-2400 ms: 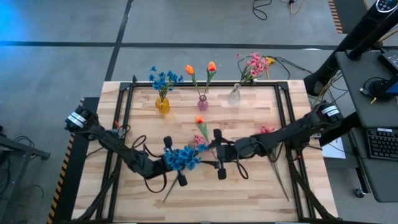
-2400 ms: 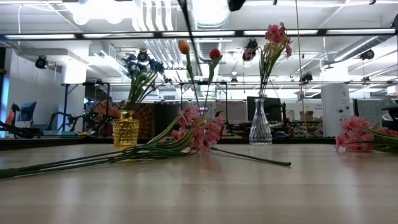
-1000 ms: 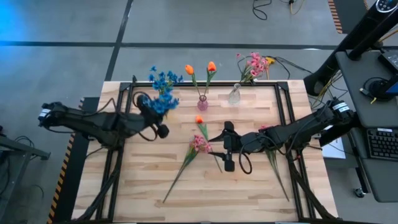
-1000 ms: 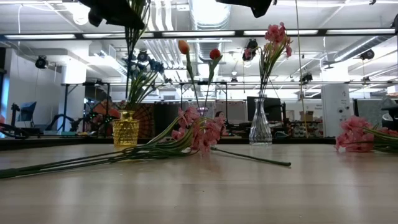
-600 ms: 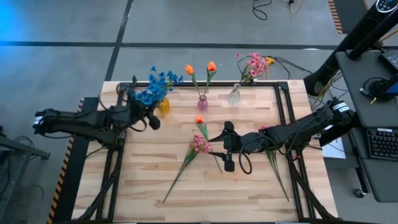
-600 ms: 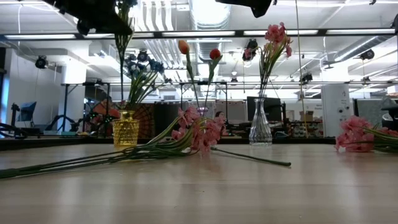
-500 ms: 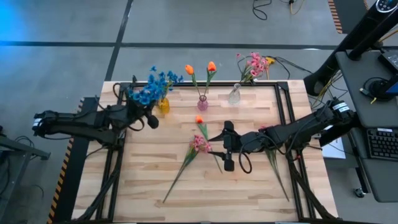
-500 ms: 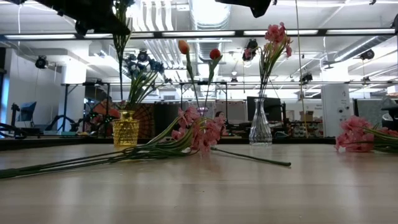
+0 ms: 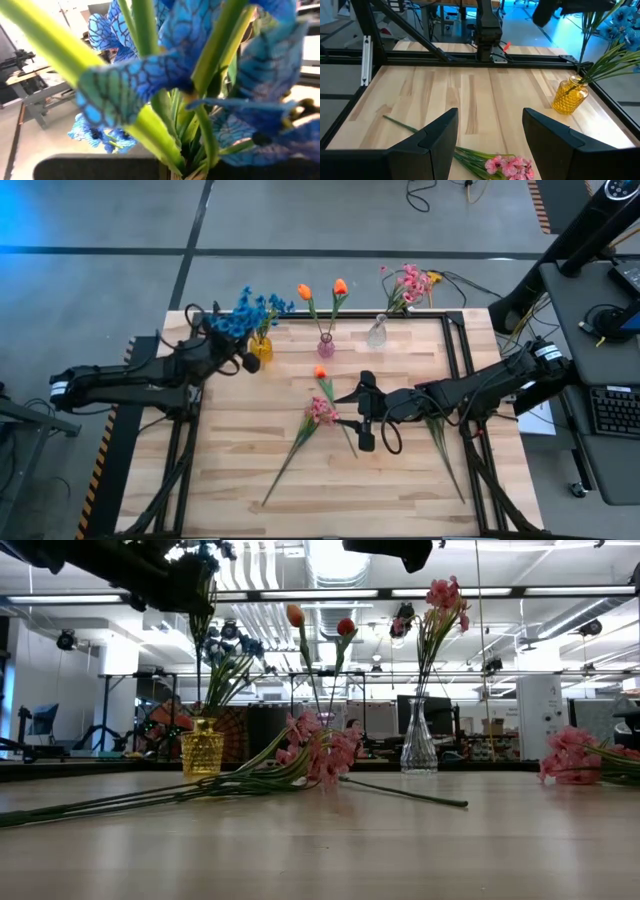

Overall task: Sort flowers into vase by color
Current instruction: Put the blue flowers into the yellow vase

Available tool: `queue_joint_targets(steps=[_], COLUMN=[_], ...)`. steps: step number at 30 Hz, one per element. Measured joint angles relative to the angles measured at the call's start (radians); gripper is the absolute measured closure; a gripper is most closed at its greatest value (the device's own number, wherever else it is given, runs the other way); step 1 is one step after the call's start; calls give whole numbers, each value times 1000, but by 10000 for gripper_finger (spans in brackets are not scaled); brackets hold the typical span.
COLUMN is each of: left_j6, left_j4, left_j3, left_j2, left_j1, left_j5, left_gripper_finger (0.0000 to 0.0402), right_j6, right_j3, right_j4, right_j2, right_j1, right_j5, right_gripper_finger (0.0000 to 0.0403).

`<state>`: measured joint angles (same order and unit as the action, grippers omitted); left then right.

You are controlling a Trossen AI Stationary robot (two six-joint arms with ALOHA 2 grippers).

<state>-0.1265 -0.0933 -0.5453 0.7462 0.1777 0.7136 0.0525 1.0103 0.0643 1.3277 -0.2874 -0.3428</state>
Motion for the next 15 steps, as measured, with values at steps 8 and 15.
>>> queue_joint_targets(steps=[8, 15], left_j6=[2, 14], left_j4=[-4, -21], left_j3=[0, 0], left_j2=[29, 50], left_j1=[30, 50], left_j5=[-31, -50], left_gripper_finger=[391, 391], right_j6=[0, 0], right_j3=[0, 0], right_j4=[0, 0], right_j2=[0, 0], right_j1=[0, 0], right_j5=[0, 0], right_gripper_finger=[188, 188])
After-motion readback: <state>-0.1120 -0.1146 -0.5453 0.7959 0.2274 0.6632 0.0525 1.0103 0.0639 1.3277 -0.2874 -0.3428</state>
